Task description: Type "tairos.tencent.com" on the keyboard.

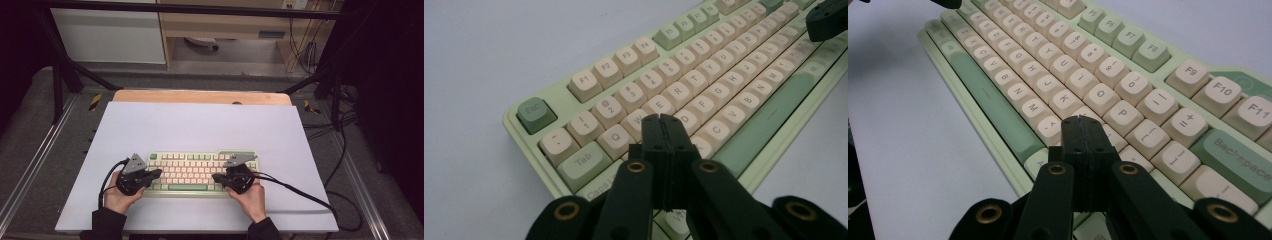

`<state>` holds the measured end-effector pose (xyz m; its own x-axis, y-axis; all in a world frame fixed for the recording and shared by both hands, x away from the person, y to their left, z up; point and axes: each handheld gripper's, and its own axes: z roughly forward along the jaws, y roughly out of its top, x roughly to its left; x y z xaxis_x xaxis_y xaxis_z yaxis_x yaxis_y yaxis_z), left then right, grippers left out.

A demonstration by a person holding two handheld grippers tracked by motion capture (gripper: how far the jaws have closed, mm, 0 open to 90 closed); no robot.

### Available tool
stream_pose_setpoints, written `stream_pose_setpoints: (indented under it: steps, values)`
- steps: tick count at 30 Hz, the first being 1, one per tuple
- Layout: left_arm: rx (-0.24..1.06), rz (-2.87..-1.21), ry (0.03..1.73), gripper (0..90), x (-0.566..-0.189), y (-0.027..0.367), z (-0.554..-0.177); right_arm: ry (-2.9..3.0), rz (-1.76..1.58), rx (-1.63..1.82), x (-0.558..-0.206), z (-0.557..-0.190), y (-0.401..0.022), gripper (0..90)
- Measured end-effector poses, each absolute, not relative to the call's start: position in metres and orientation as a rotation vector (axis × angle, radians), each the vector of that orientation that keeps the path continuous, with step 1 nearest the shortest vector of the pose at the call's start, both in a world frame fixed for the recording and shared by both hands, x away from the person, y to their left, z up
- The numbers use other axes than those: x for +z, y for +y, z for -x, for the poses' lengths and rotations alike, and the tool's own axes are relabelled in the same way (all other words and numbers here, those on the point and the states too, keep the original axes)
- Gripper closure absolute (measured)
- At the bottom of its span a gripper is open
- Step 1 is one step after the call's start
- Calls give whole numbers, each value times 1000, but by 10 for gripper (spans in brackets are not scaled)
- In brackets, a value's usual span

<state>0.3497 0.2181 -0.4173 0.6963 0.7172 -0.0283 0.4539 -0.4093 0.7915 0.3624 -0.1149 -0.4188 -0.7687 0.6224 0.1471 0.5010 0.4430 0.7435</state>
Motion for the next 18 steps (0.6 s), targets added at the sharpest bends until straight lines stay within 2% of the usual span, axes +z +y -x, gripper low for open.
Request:
stream_pose_setpoints:
  steps: [18]
  values:
    - [404,-2085,873,897,-414,203,-349,2509,-1033,1275,-416,-361,-139,900]
